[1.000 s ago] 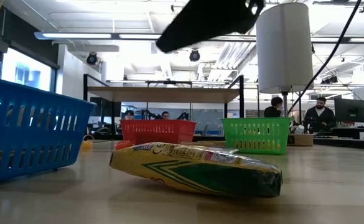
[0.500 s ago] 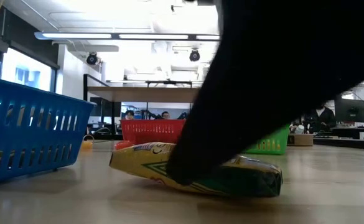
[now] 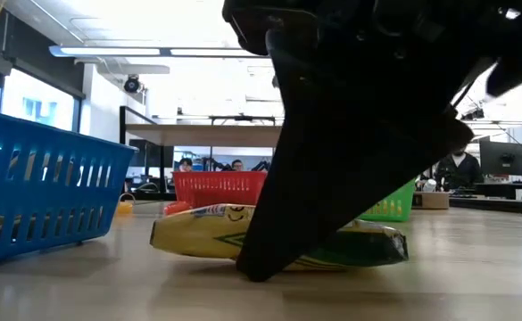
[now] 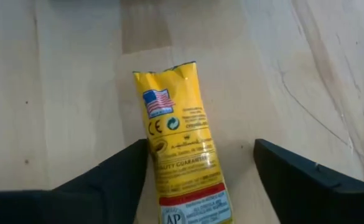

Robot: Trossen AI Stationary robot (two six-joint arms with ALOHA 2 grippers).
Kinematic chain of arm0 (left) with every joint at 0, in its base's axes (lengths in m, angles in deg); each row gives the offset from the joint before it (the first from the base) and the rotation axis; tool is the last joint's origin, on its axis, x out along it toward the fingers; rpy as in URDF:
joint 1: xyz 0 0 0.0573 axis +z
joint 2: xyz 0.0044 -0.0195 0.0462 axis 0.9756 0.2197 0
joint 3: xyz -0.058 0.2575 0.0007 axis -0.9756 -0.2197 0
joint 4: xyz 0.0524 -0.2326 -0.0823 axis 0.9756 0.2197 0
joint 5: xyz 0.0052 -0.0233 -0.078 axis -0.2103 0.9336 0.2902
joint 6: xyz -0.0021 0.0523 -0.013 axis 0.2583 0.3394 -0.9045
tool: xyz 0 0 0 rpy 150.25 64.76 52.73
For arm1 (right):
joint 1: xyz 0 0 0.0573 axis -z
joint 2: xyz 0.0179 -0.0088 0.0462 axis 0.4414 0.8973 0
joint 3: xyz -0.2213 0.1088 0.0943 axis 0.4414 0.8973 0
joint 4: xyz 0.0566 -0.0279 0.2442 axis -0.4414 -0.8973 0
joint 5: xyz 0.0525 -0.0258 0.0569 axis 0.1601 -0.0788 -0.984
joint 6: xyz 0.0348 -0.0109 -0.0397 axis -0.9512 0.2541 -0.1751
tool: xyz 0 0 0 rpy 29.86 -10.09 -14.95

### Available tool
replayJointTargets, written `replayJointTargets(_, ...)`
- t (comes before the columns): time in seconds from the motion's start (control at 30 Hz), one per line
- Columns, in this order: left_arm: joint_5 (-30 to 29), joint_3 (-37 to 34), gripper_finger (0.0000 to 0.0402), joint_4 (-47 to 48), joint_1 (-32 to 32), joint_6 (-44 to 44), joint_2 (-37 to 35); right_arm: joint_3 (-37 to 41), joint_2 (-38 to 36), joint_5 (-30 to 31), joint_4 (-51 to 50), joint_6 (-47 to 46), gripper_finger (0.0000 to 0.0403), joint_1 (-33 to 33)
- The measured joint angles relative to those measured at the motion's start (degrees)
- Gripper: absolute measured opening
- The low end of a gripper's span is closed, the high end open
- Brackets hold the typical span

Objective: Pick & Place Office Desk Supplies
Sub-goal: Put the yellow crayon box into the red bin

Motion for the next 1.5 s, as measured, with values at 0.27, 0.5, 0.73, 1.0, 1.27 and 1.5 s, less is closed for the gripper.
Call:
replayJointTargets(0.27,0.00,0.00,0.0174,-0.12,1.30,3.24,0.04,-0.01,-0.07,-1.13,-0.18,-0.37,0.0179,-0.08)
replayJointTargets(0.5,-0.01,0.00,0.0174,-0.12,2.62,4.96,0.04,0.07,-0.07,-1.20,0.63,0.79,0.0089,-0.68)
replayJointTargets(0.73,-0.04,0.00,0.0174,-0.11,3.38,6.83,0.04,0.21,-0.87,-2.43,1.31,2.71,0.0083,-0.85)
replayJointTargets(1.0,-0.12,0.00,0.0174,-0.10,1.66,14.57,-0.07,0.27,-6.30,-2.17,-0.26,7.95,0.0079,1.32)
replayJointTargets(1.27,-8.64,0.00,0.0174,2.11,0.07,17.75,-1.44,0.09,-13.88,2.11,-0.15,20.78,0.0078,5.62)
replayJointTargets(1.5,-7.37,0.00,0.0174,5.32,3.47,15.66,-3.58,0.11,-18.64,3.65,-1.82,31.98,0.0077,11.36)
